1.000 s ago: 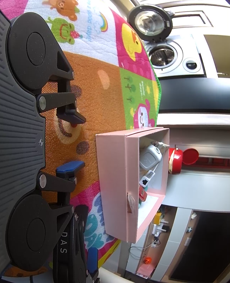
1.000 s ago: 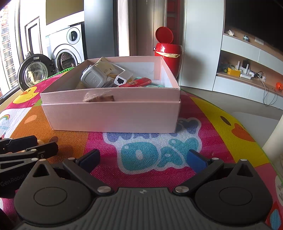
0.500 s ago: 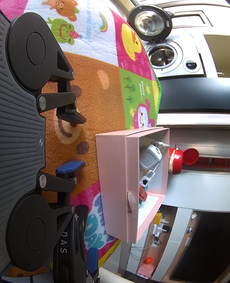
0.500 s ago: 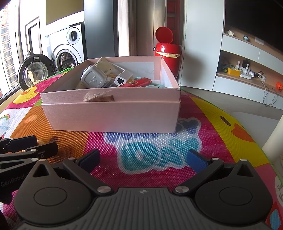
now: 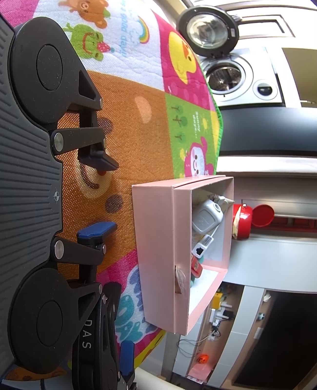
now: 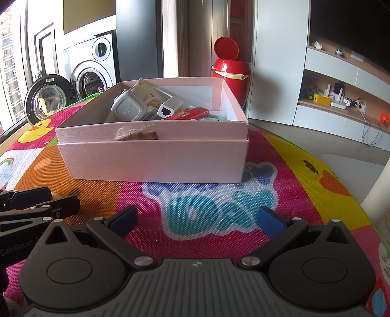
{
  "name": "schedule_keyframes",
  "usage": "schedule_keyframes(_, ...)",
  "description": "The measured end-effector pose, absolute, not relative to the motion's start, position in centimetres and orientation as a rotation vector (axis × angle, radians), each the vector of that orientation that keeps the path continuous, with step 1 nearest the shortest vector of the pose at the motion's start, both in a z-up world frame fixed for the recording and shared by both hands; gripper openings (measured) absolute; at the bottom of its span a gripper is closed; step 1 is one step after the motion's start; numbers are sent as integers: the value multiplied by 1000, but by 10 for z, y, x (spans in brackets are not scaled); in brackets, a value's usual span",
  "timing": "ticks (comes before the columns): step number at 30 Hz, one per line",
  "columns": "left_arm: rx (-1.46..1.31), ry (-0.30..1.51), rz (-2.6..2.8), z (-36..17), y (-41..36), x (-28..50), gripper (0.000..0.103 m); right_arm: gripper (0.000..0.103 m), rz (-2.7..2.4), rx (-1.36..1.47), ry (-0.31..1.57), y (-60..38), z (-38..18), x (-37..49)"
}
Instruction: Organize rigid objects
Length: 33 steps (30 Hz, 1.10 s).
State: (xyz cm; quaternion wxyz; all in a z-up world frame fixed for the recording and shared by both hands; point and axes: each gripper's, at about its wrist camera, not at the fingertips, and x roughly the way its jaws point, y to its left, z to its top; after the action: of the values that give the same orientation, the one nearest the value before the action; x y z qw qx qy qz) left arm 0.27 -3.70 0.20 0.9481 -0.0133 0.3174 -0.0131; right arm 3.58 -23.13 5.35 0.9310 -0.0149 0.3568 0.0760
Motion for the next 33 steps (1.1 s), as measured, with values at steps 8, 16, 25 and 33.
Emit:
schedule_keyframes(8,-42,646,-31,2,-34,2,51,103,156,-31,730,-231,53,36)
schedule_keyframes(16,-26,643,-3,2,-36,2,44,103,156,-30,730,-231,53,36)
schedule_keyframes(25,-34,643,7,2,-35,3,41,103,156,-30,730,-231,53,36)
schedule_keyframes(33,-19,643,9,2,-37,2,41,103,156,-29,731,-231,53,36)
